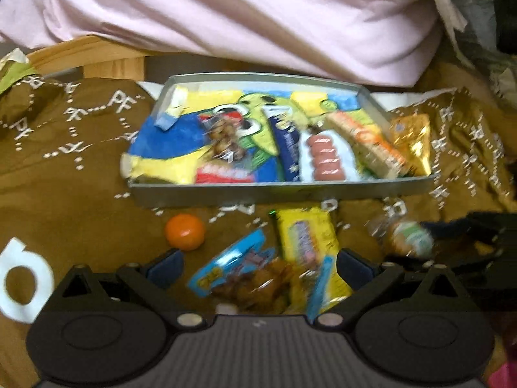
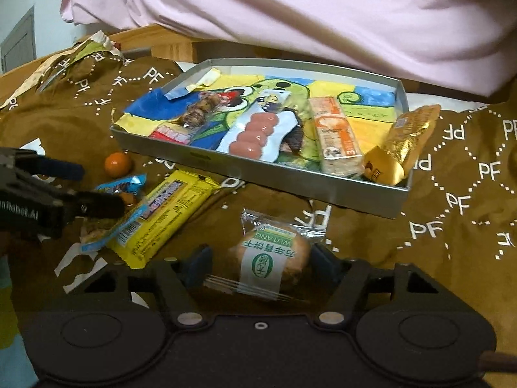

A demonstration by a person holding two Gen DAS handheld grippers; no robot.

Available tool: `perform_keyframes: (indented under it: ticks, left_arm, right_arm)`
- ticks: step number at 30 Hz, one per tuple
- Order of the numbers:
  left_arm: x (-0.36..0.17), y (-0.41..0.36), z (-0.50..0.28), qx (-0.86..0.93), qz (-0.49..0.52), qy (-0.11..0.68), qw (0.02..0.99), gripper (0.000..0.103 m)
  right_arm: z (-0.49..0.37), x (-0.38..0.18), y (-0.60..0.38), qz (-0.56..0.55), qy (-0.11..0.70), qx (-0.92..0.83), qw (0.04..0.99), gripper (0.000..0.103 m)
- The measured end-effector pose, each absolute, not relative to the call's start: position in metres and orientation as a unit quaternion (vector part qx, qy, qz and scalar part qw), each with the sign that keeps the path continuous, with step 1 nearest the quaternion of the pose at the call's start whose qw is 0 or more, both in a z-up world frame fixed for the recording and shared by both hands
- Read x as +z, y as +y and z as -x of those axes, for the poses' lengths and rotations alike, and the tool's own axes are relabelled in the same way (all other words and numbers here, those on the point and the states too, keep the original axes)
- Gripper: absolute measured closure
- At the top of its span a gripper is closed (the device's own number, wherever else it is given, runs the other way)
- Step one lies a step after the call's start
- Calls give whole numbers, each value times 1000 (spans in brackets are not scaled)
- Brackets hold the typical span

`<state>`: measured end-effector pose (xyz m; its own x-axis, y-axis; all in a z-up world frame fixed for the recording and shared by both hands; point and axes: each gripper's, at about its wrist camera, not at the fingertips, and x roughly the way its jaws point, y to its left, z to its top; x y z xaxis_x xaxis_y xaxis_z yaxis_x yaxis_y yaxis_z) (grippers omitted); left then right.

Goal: Organize snacks
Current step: 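Move the left tool to the yellow biscuit pack while the right tool reaches the wrapped bun, then close the left gripper on the yellow biscuit pack while the right gripper grips the wrapped bun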

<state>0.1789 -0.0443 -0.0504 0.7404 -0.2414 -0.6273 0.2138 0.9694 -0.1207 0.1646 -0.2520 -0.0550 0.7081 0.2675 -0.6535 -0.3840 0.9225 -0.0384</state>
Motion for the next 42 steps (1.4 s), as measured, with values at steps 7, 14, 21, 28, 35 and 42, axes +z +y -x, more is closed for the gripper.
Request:
perform_keyframes:
  ticks: [7, 14, 21, 28, 35, 42]
  left_arm:
    - [-52, -64, -197, -155, 46, 347, 924, 0]
    - [-61, -88, -215, -162, 15, 373, 914, 3]
    - [-65, -106, -224, -182, -28, 395, 900, 15]
    - [-70, -101, -226, -177, -33, 420, 890, 29]
    - [-67, -93, -216, -176, -23, 438, 881, 48]
    - [-62, -98, -198, -183, -23, 454, 872, 48]
  right_arm:
    - [-149, -50, -263, 70, 335, 164, 925, 47]
    - [-127, -41, -279, 59, 320, 175, 929, 49]
    - [-122, -38, -288, 36, 315, 184, 930, 49]
    - [-112, -34, -293, 35, 310, 189, 931, 49]
    - [-106, -34, -292, 32, 311, 191, 930, 49]
    - [-97, -33, -289, 46, 317, 188, 929, 49]
